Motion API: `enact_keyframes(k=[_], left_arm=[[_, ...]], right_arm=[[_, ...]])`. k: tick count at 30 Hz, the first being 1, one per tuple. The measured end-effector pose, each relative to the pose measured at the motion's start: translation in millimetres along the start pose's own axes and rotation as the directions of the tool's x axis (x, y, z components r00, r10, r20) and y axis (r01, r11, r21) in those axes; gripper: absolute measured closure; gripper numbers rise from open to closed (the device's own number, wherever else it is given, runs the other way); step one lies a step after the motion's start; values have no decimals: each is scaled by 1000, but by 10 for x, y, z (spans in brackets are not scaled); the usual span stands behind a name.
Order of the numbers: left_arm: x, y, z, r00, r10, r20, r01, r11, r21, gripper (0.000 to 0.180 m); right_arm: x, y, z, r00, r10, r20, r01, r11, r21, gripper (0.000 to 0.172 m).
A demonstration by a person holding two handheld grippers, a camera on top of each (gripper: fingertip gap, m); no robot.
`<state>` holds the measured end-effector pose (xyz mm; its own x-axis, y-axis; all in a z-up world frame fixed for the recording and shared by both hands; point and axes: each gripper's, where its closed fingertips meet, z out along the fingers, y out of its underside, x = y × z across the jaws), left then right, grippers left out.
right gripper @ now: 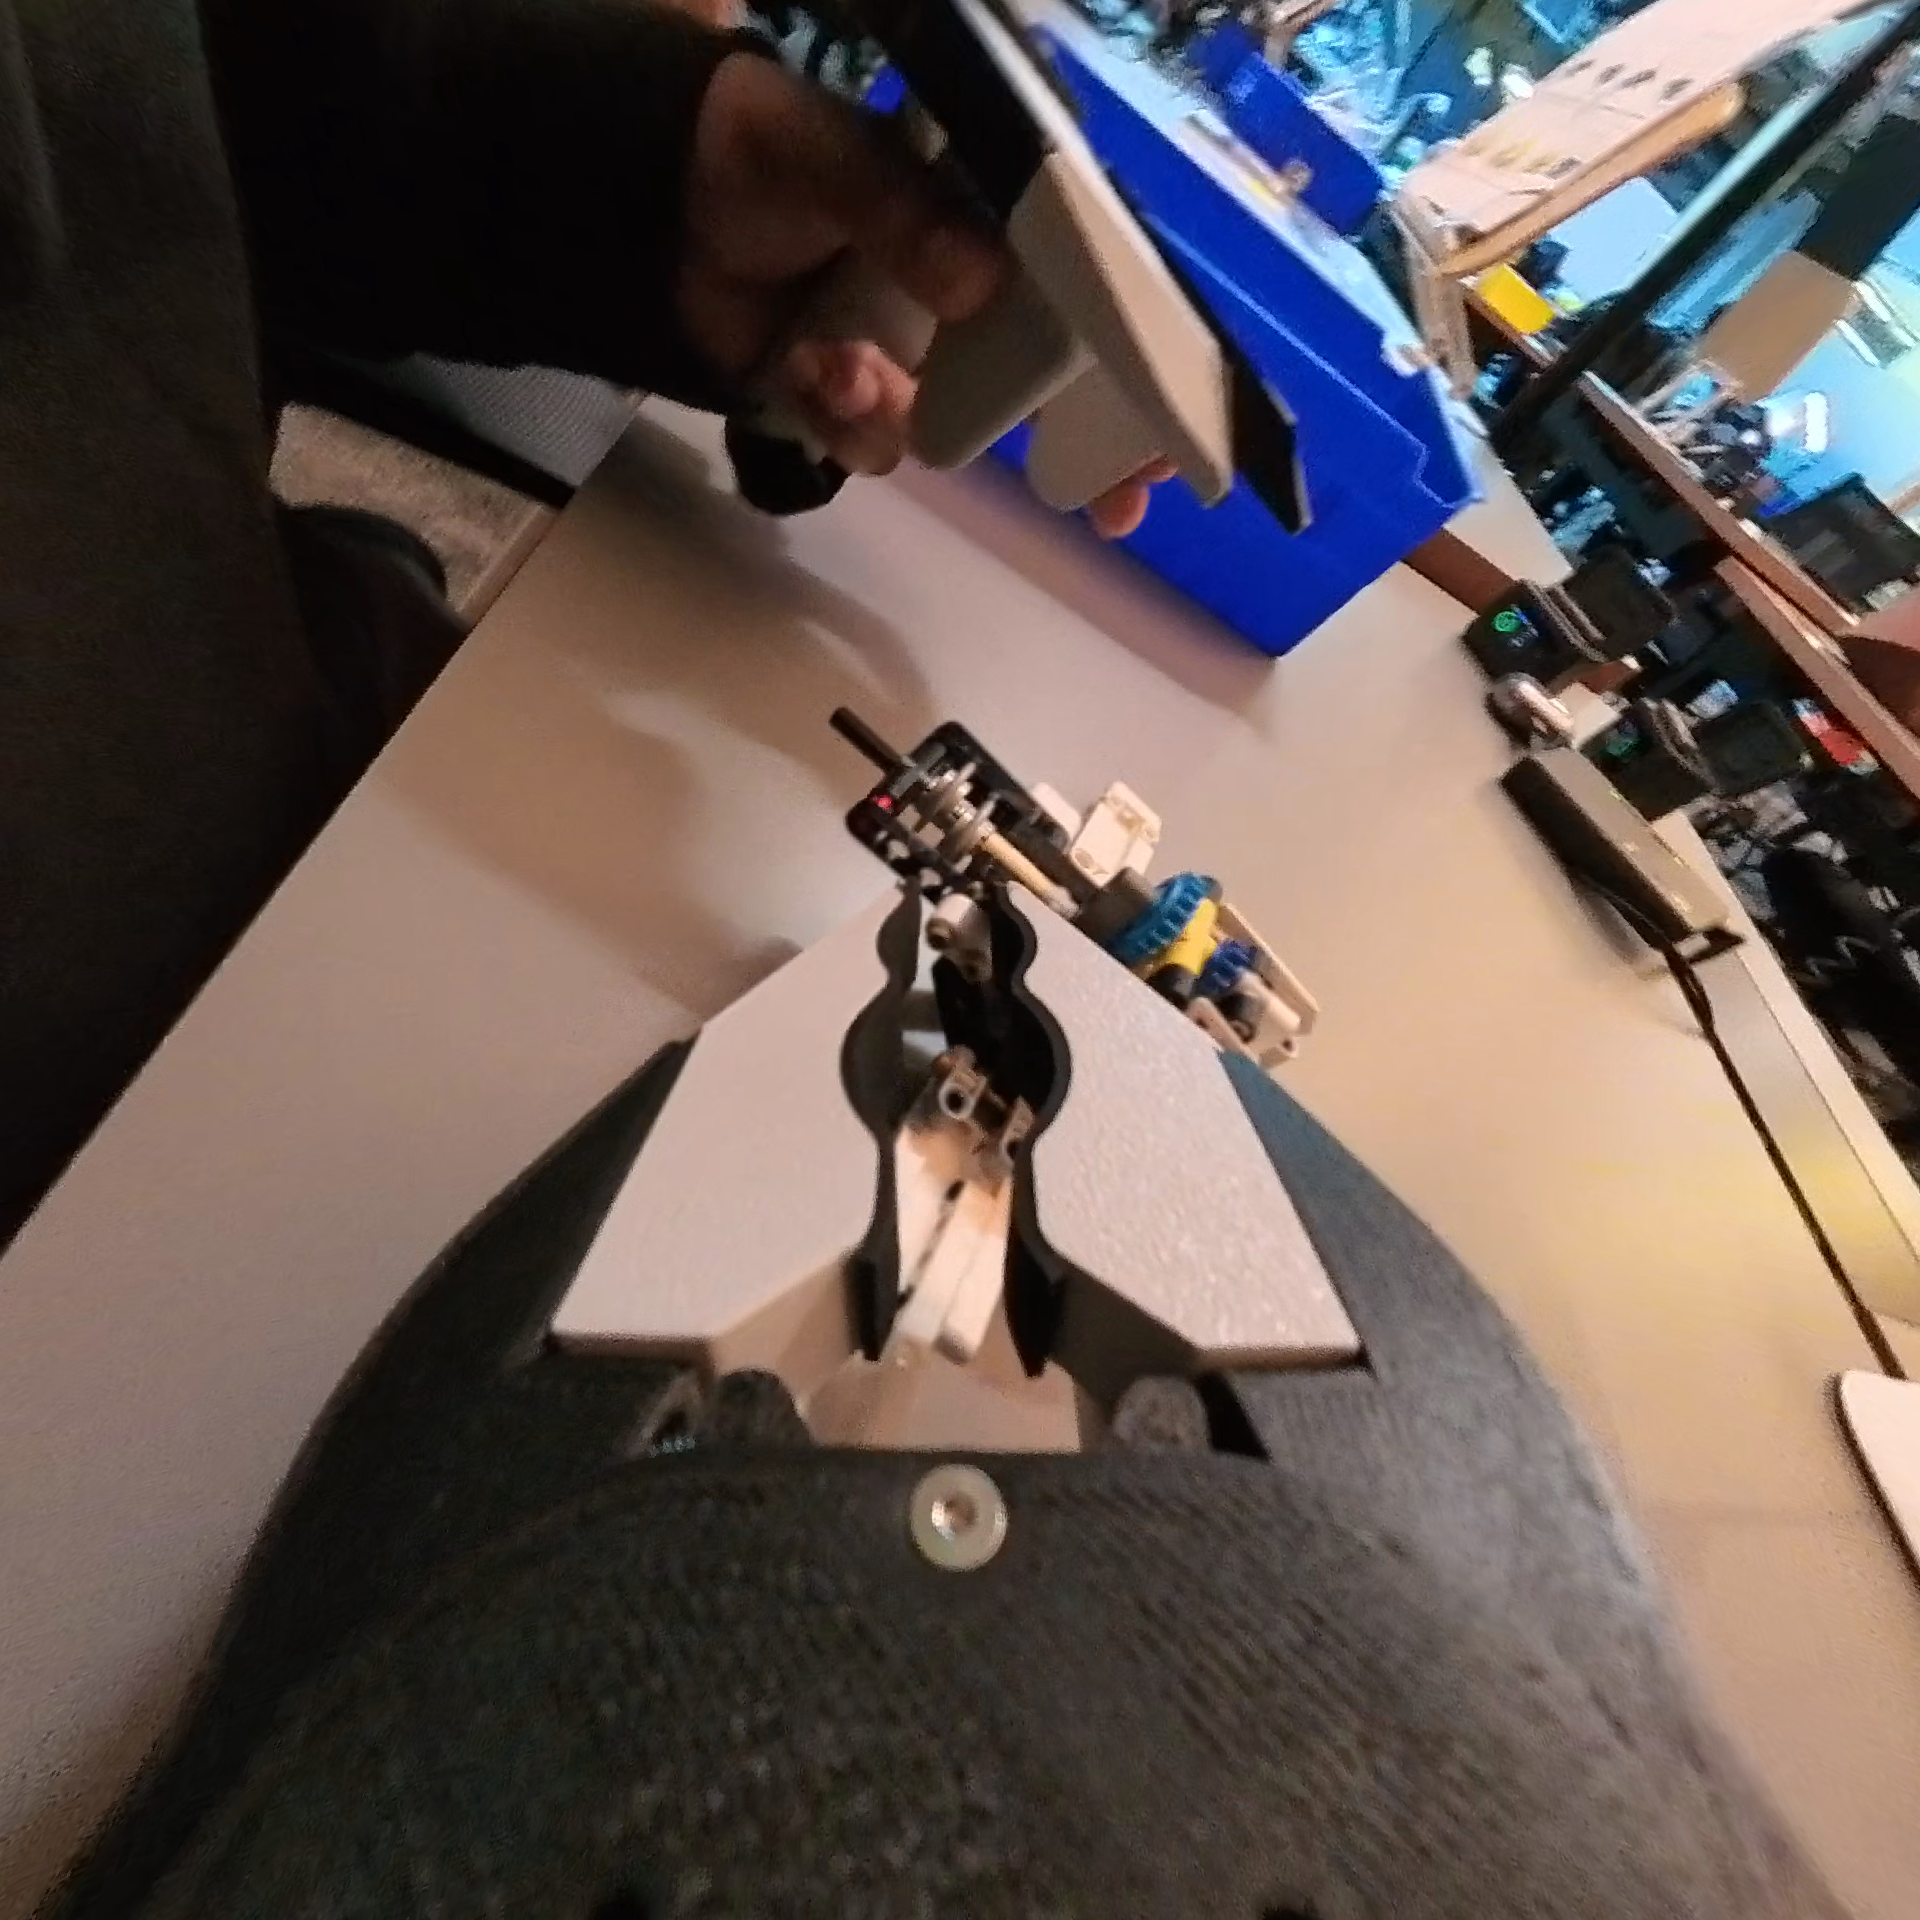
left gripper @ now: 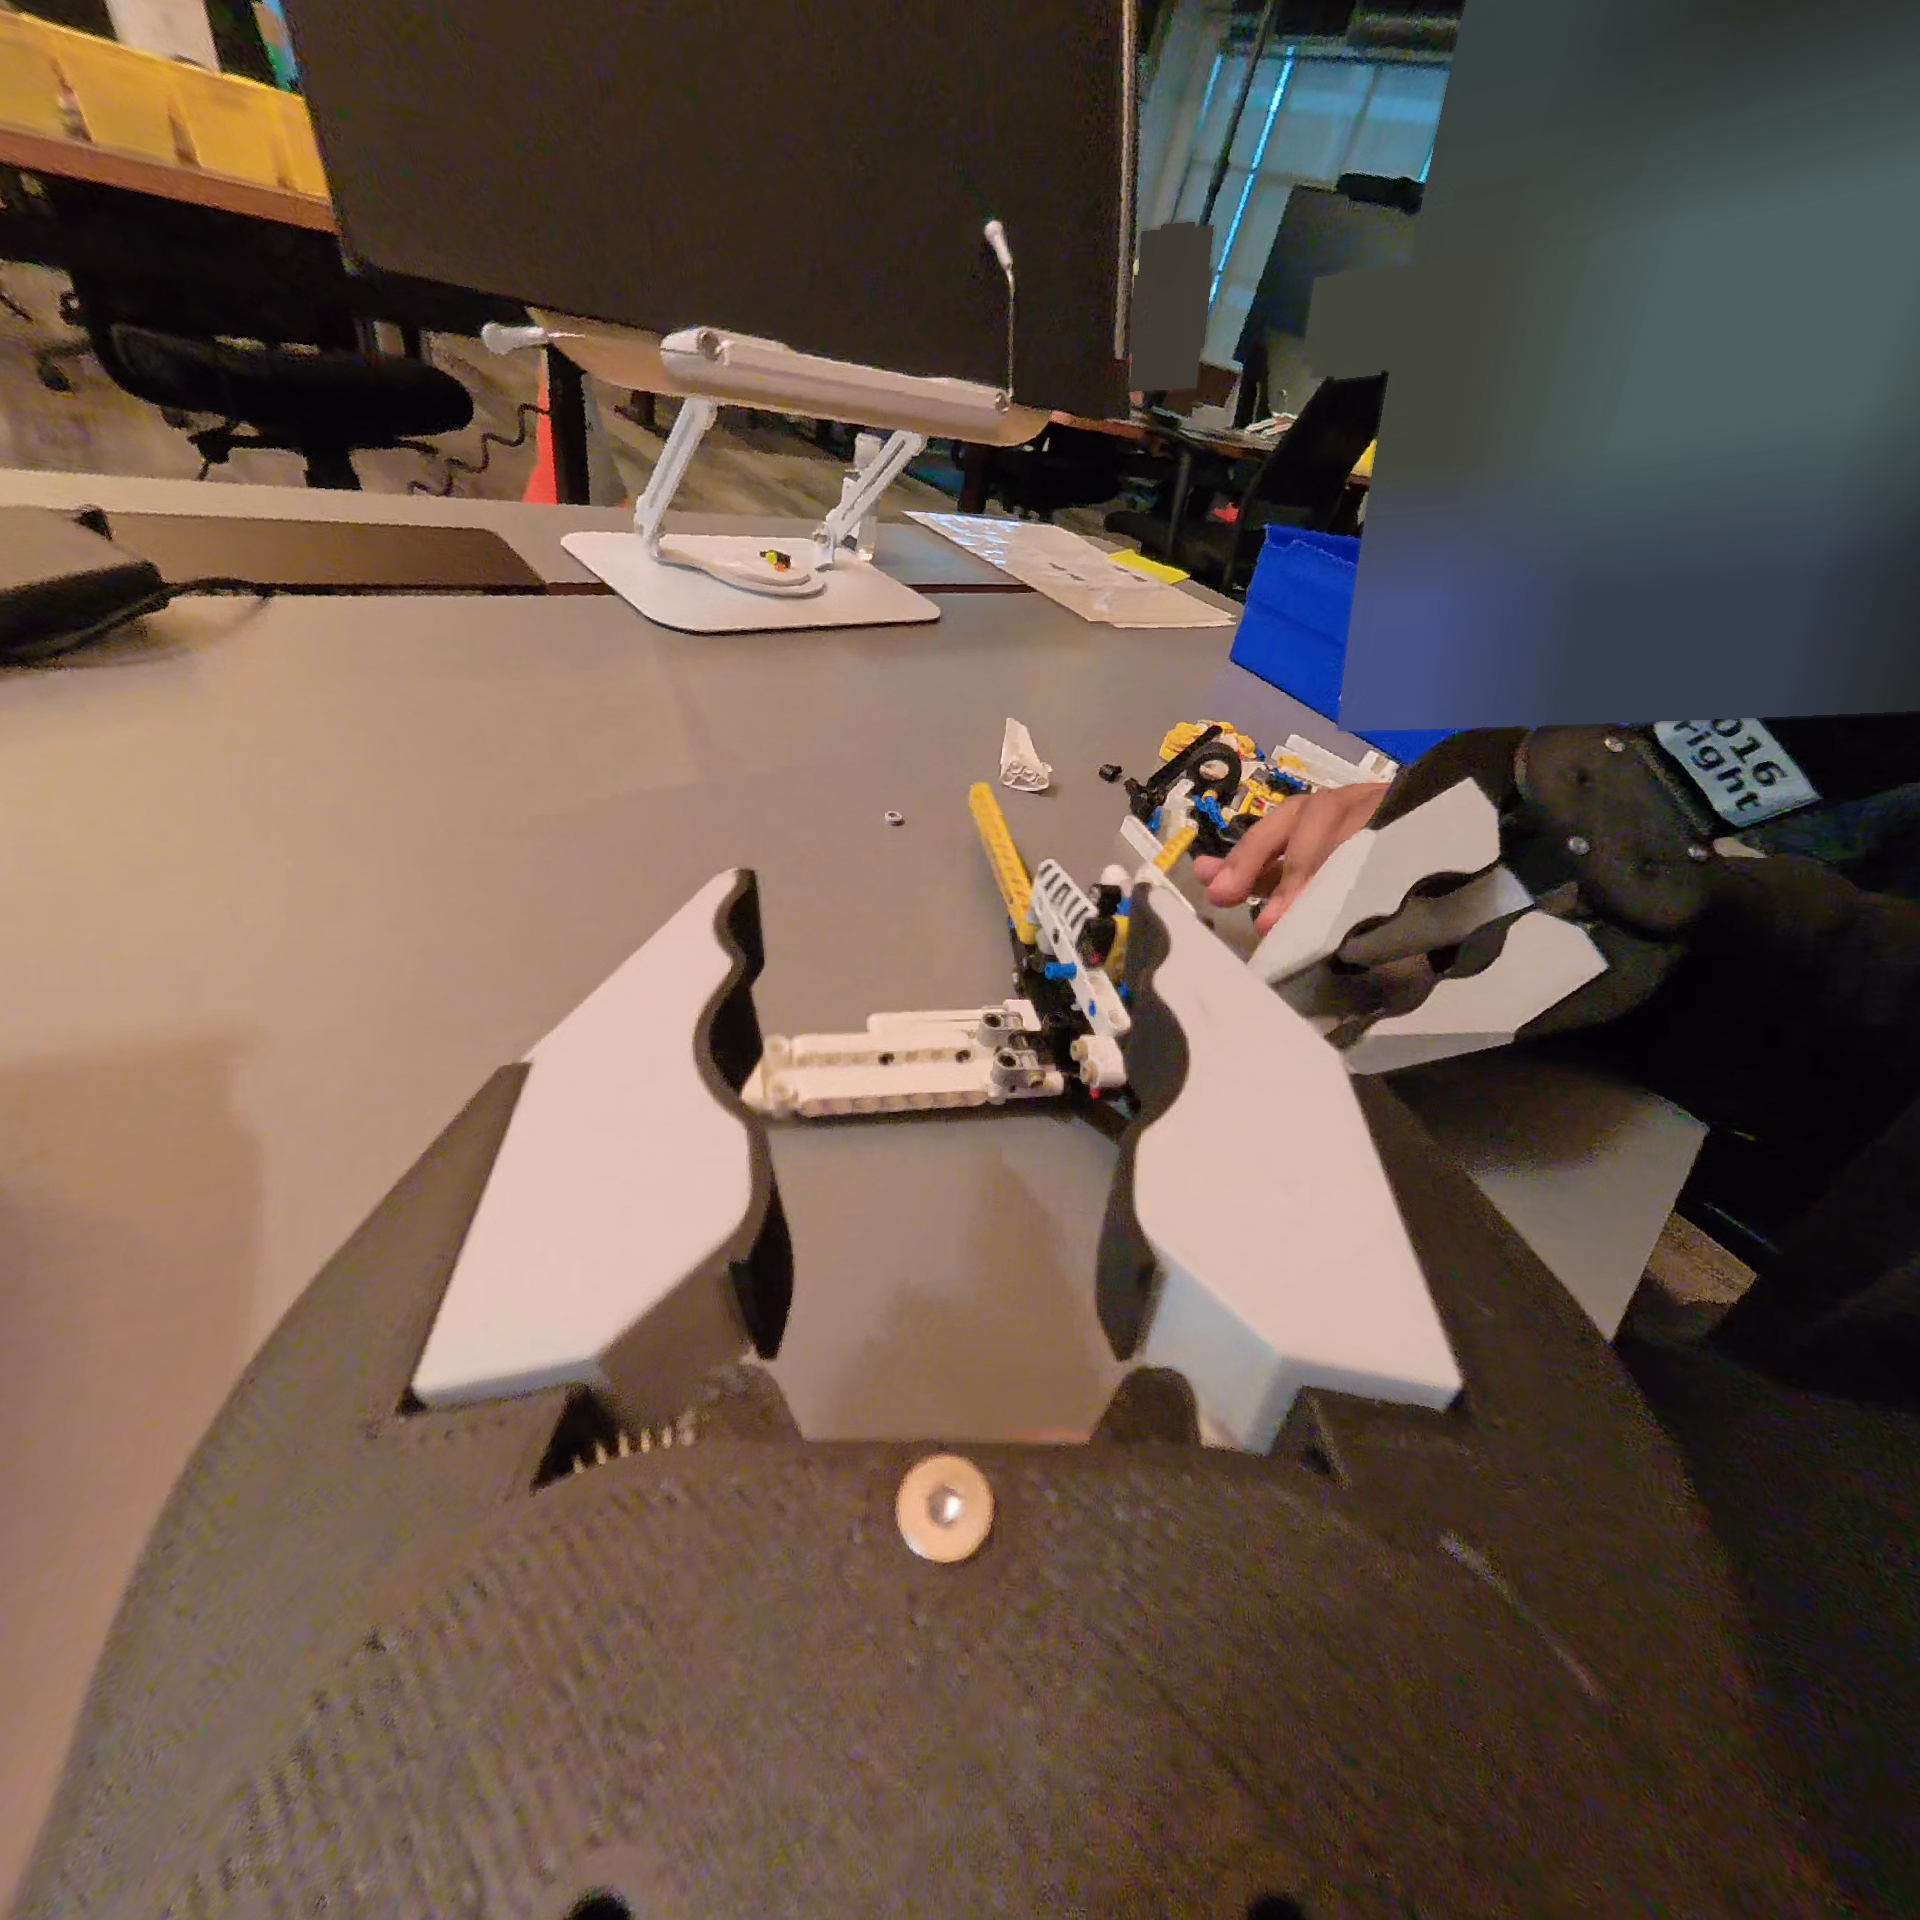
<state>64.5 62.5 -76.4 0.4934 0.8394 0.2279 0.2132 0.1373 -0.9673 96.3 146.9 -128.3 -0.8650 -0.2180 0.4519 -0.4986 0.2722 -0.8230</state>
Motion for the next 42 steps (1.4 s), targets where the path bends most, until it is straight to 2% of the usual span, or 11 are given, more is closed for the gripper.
enact_keyframes(k=[6,10,13,15,18,20,26,29,33,39,42], left_arm=[[-83,25,-58,999,-43,34,42,999,15,79],[-57,8,-90,997,-76,3,75,997,35,52],[-72,10,-90,997,-74,16,74,997,31,48],[-13,7,-89,999,-50,-11,50,998,32,52],[128,-22,-112,998,4,-70,-1,999,49,83],[300,-51,-155,986,13,-164,-3,998,58,131],[397,-148,-304,978,24,-209,8,989,146,180],[597,68,-313,945,-20,-325,23,1000,6,180],[580,108,-250,970,95,-225,-93,996,18,159],[559,239,-104,978,-28,-207,1,992,-129,144],[539,264,-141,979,-31,-202,-1,988,-156,139]], right_arm=[[214,-287,-218,963,262,-71,-247,954,172,121],[535,-268,-500,849,487,-205,-427,861,276,44],[631,-172,-698,792,535,-294,-459,839,292,30],[591,-184,-802,798,516,-312,-432,850,300,46],[582,-287,-1005,812,441,-383,-312,882,353,133],[593,-301,-1084,791,449,-416,-298,876,379,172],[492,-141,-1031,705,554,-442,-436,831,347,172],[398,-52,-983,665,568,-485,-492,822,288,172],[224,-11,-953,667,532,-522,-519,834,187,171],[199,111,-1094,562,545,-623,-549,809,212,172],[35,241,-1014,620,528,-580,-601,795,81,172]])
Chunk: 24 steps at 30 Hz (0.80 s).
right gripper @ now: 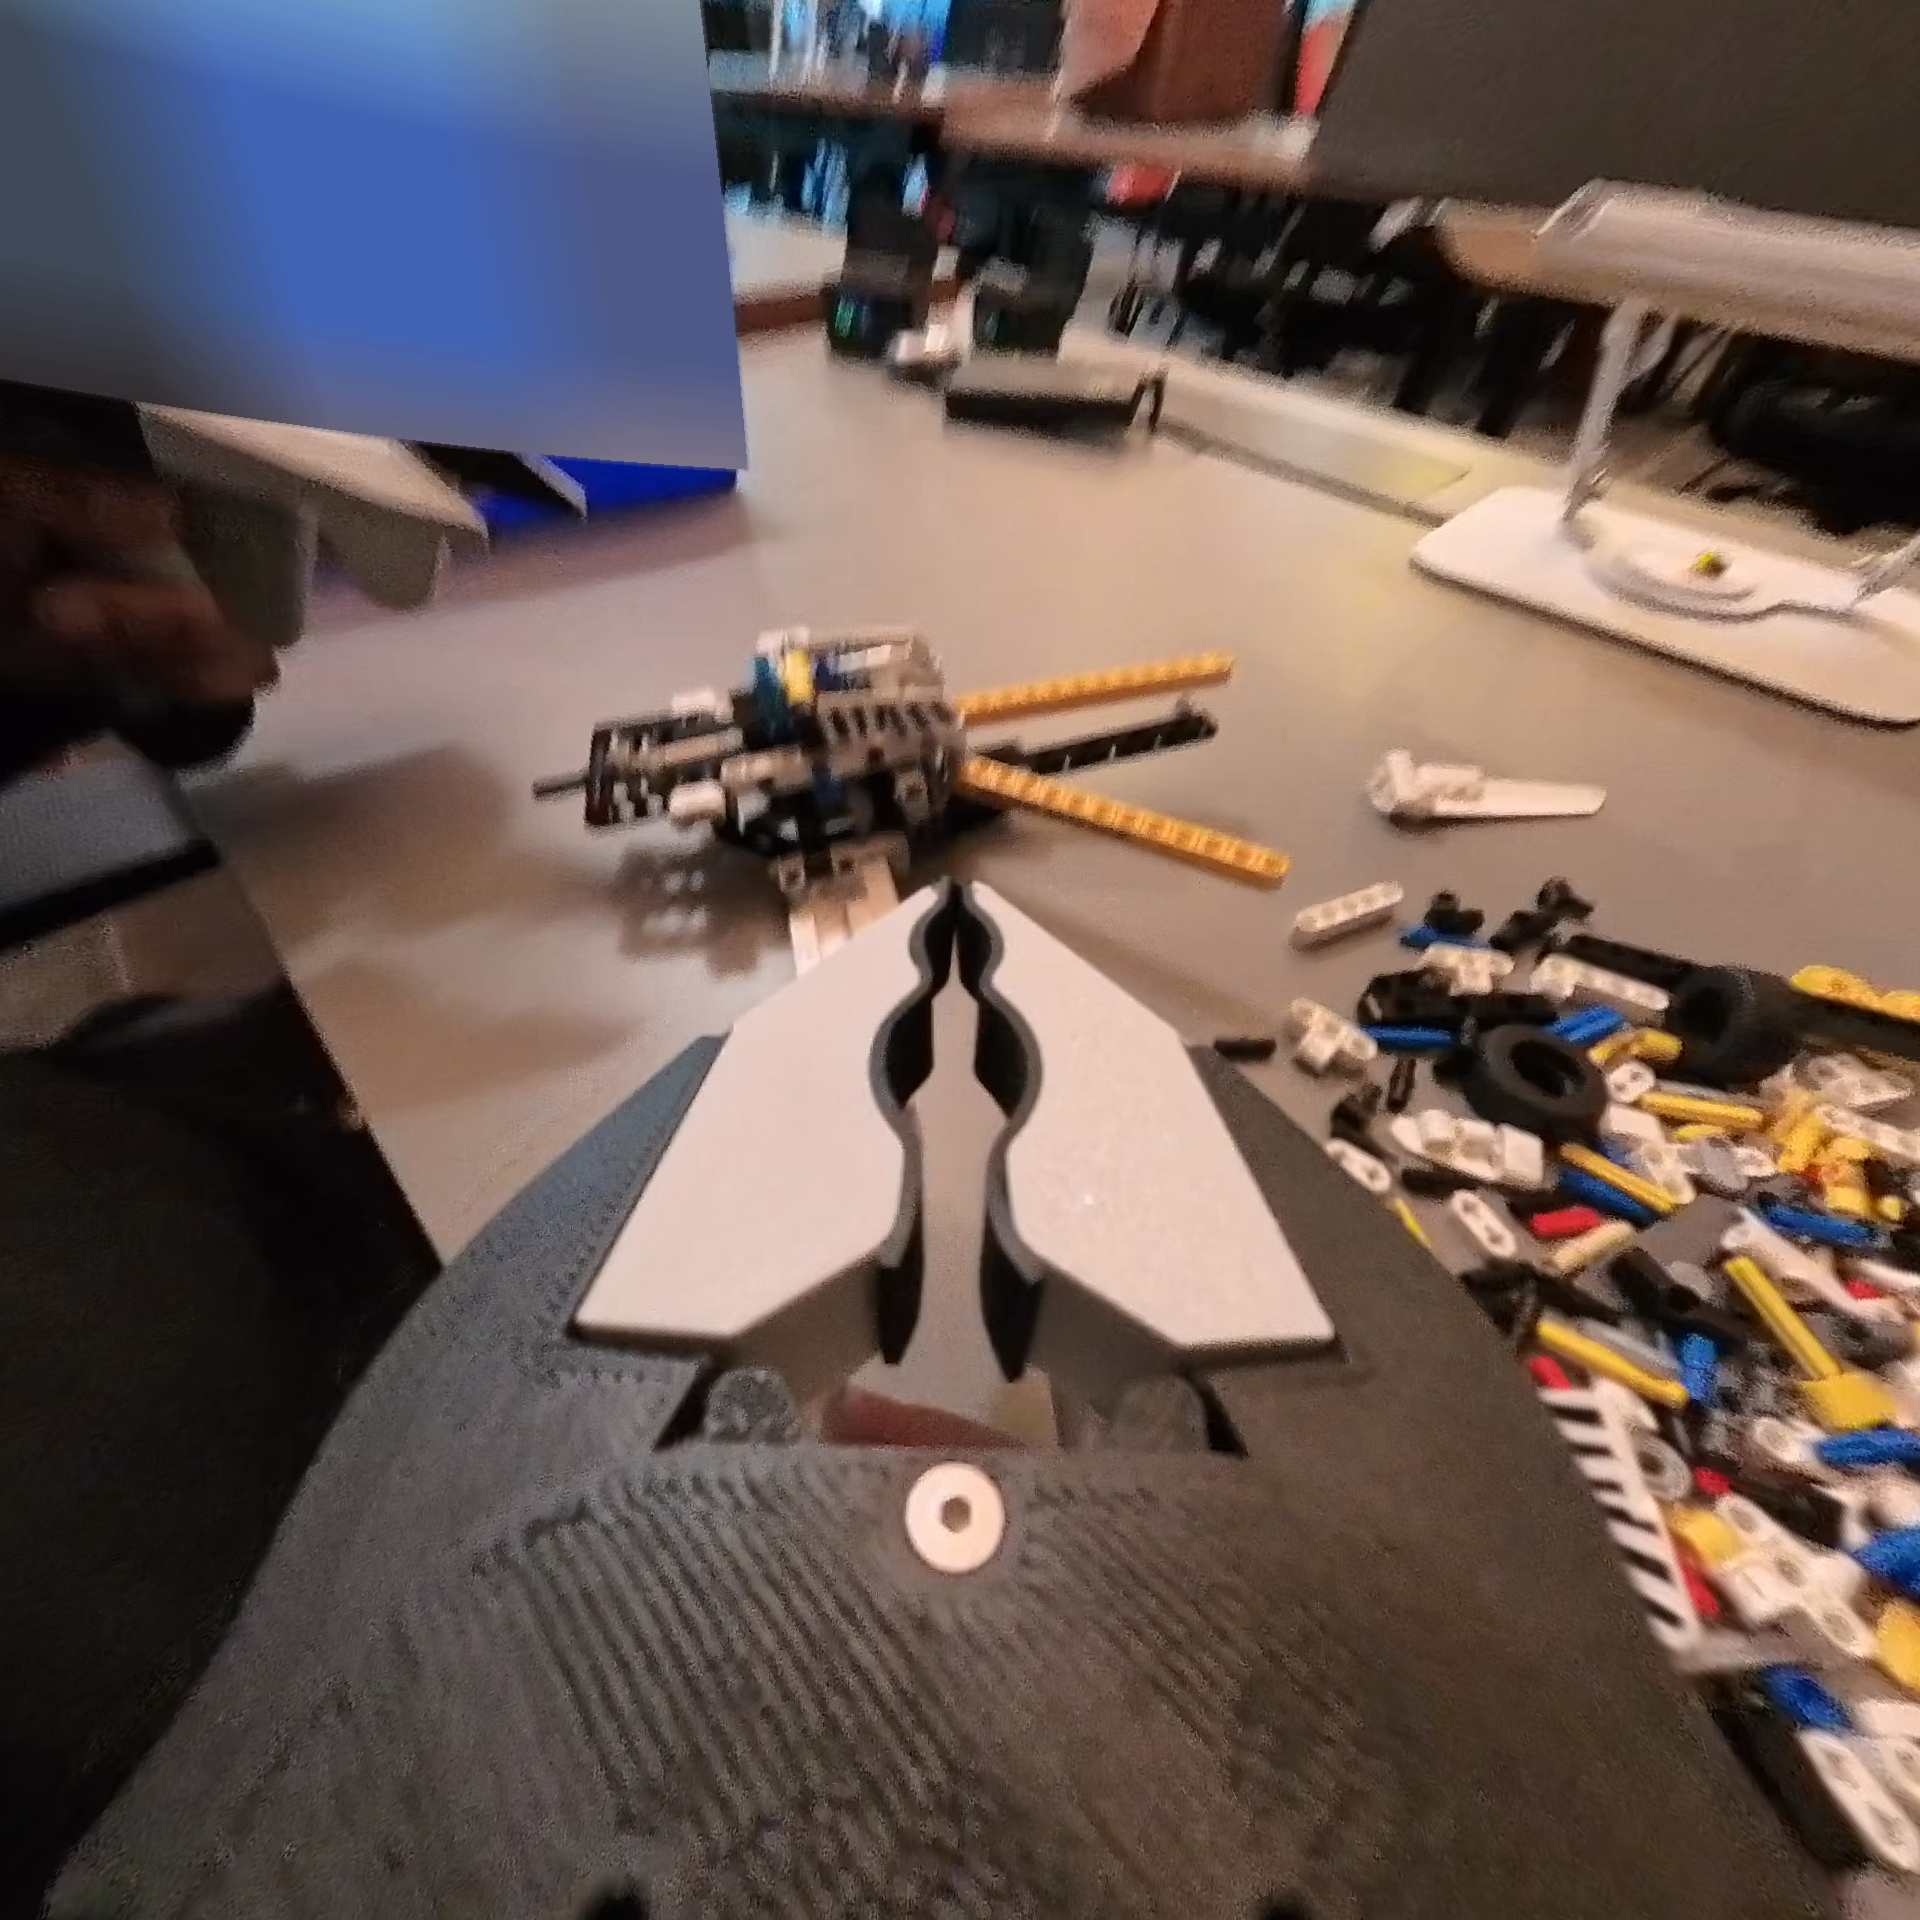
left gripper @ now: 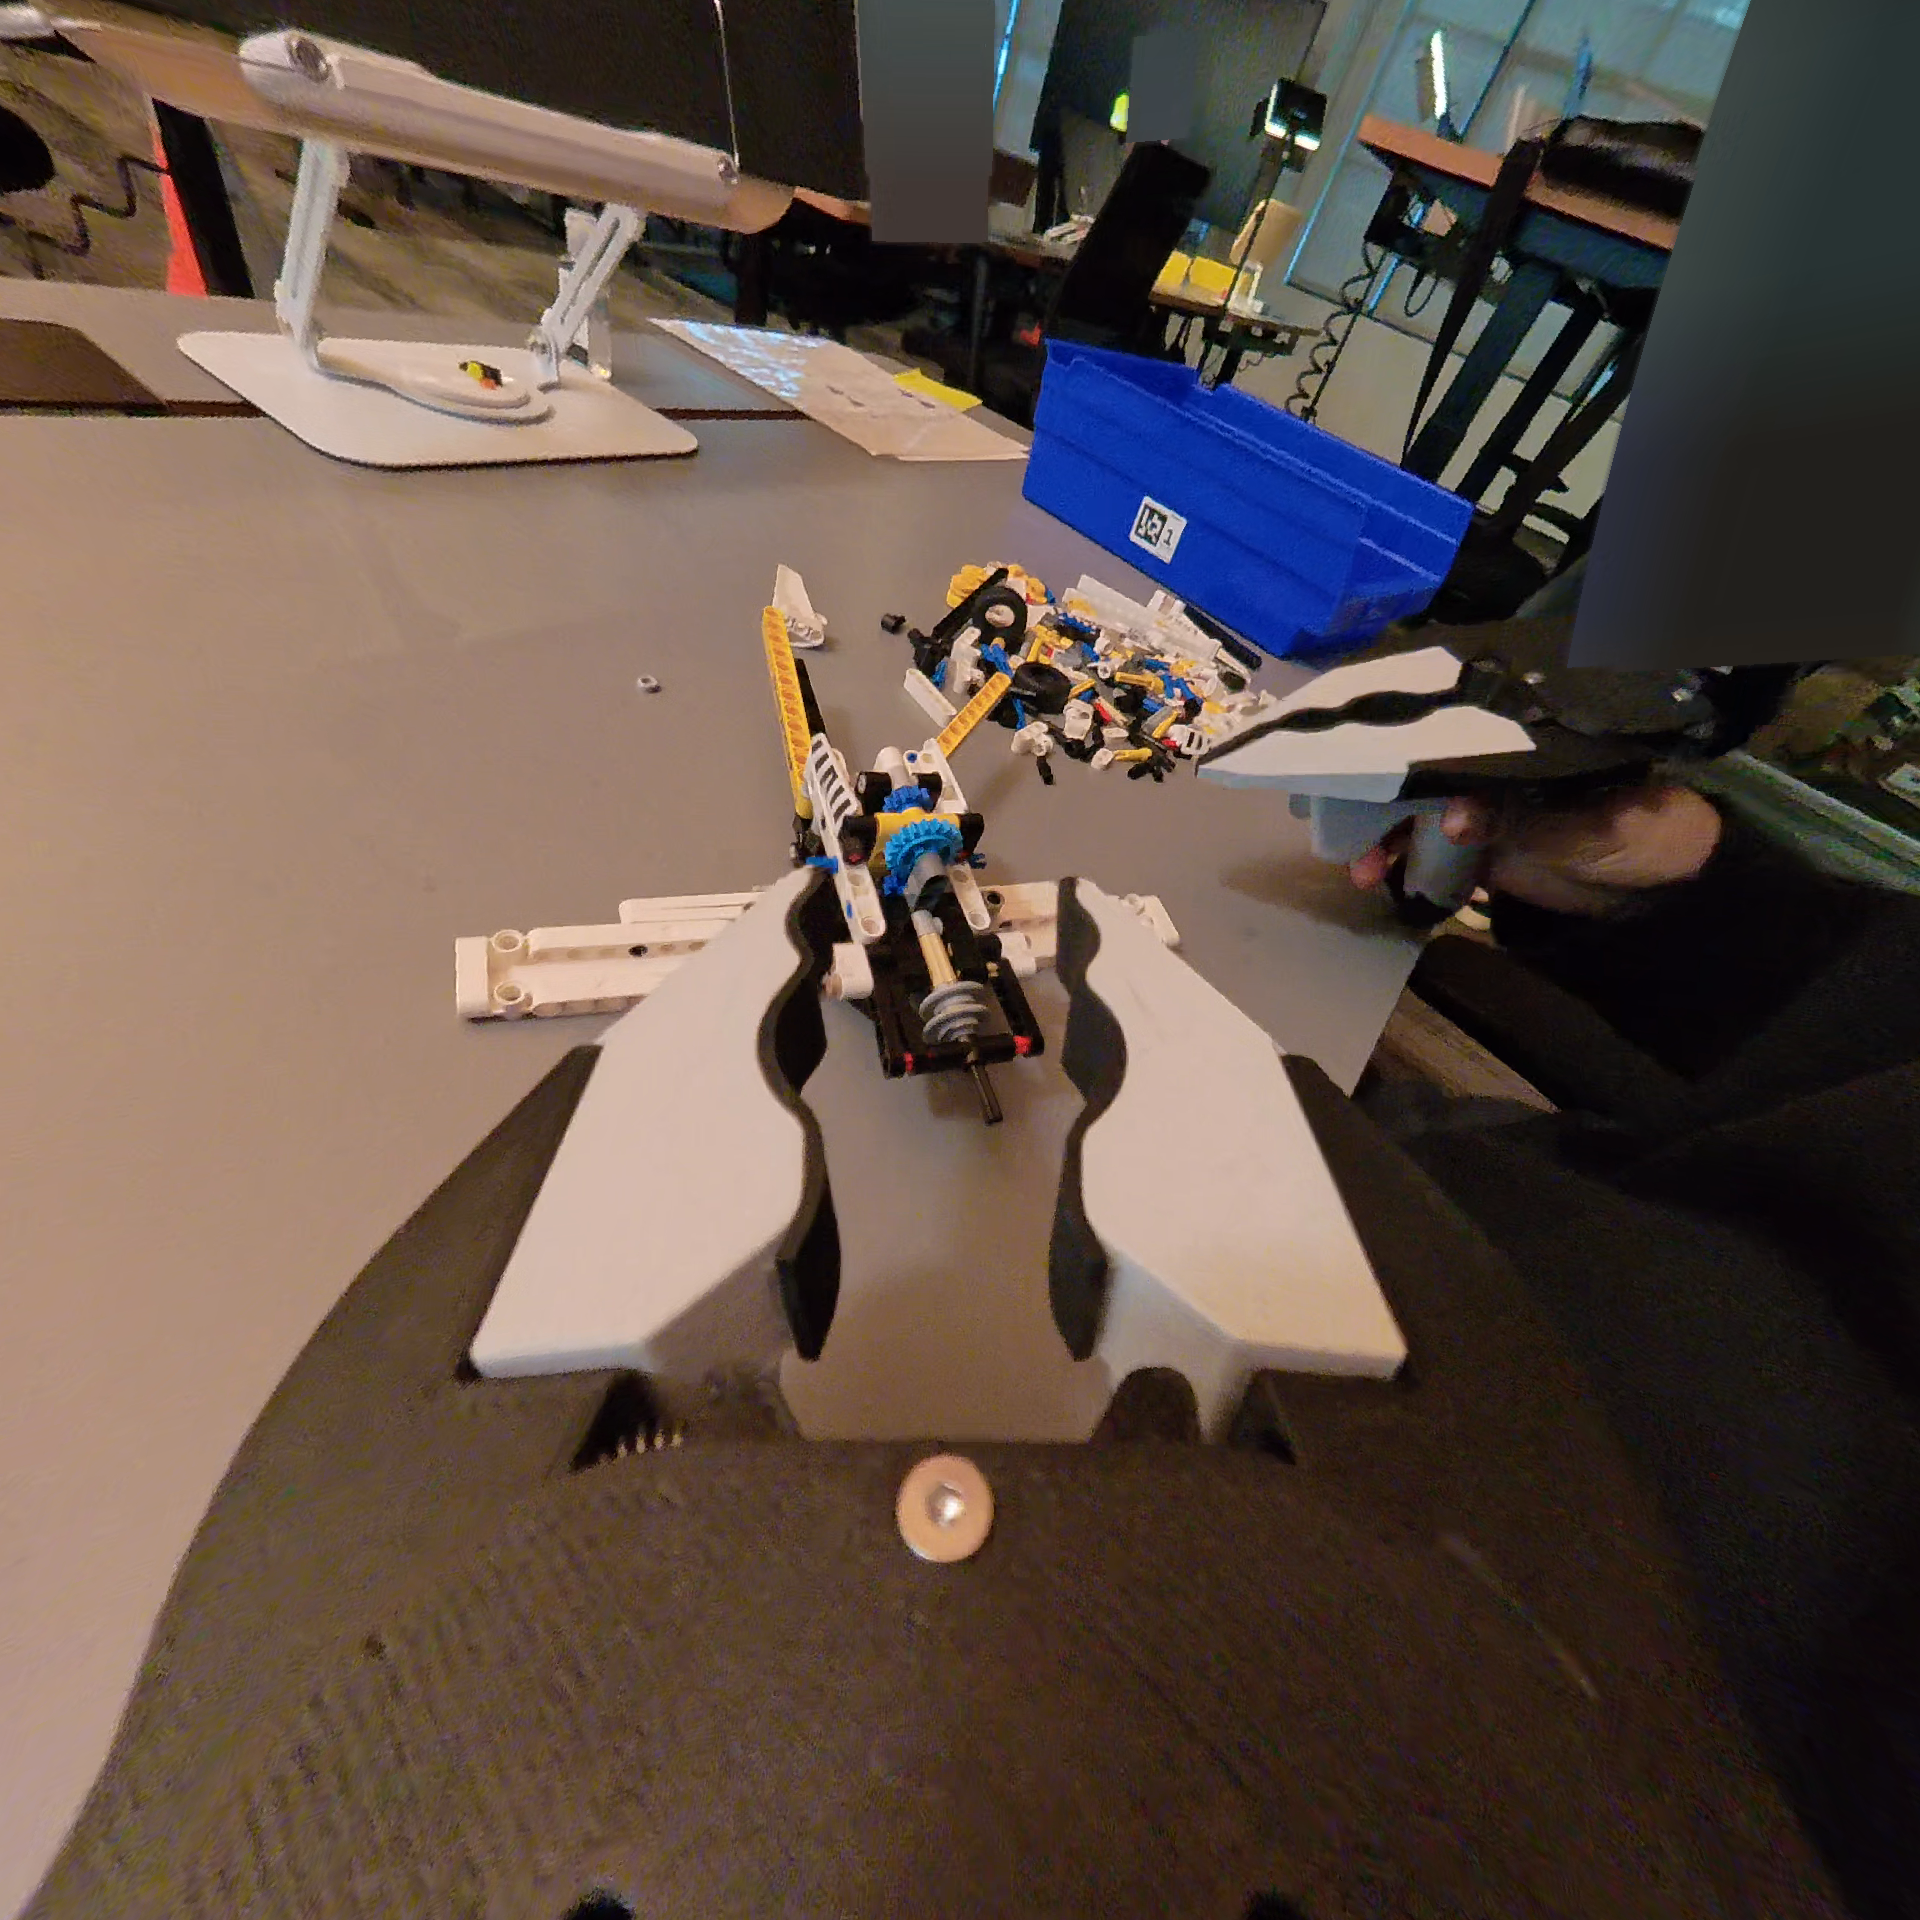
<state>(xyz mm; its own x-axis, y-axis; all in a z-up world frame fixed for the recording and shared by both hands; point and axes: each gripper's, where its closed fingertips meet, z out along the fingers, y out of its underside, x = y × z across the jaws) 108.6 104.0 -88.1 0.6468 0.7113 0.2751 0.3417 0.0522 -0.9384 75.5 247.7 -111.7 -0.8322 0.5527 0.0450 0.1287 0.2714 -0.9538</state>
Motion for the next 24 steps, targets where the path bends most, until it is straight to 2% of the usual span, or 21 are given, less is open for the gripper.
enact_keyframes(k=[2,4,7,8,9,10,11,12,14,17,20,22,23,24], left_arm=[[-21,78,-105,1000,-5,11,5,999,-39,133],[-45,294,-295,999,-20,32,23,992,-123,121],[-20,614,-652,998,-4,69,22,965,-261,87],[-13,642,-741,996,15,92,10,963,-270,74],[14,631,-796,994,33,104,-5,965,-260,64],[65,586,-810,994,49,96,-25,972,-236,61],[133,526,-787,996,57,69,-42,978,-204,60],[195,462,-732,998,56,39,-49,984,-174,56],[258,332,-565,999,53,-5,-53,990,-130,50],[379,59,-263,990,111,-88,-116,992,-47,46],[271,-124,97,988,142,-52,-144,989,-29,46],[1,-100,339,993,81,85,-73,993,-91,57],[-26,-82,428,994,57,97,-48,994,-97,69],[3,-62,485,996,43,77,-35,994,-100,71]], right_arm=[[46,160,-54,998,-56,11,57,992,-117,172],[98,257,-200,996,-78,42,84,981,-177,172],[315,252,-516,999,-35,-17,32,987,-158,172],[479,197,-616,993,1,-115,-12,995,-103,151],[645,121,-711,974,49,-220,-57,998,-30,99],[709,60,-773,963,75,-261,-72,997,19,48],[695,44,-789,965,72,-252,-69,997,20,37],[650,32,-765,971,72,-228,-71,997,12,40],[525,-49,-653,985,33,-171,-30,999,18,25],[305,-239,-421,995,-52,-87,58,996,66,25],[128,-379,-174,990,-137,-21,139,985,102,28],[181,-463,-29,988,-144,-60,150,981,121,46],[226,-519,12,990,-109,-87,121,982,145,61],[224,-582,28,994,-65,-85,80,978,191,96]])
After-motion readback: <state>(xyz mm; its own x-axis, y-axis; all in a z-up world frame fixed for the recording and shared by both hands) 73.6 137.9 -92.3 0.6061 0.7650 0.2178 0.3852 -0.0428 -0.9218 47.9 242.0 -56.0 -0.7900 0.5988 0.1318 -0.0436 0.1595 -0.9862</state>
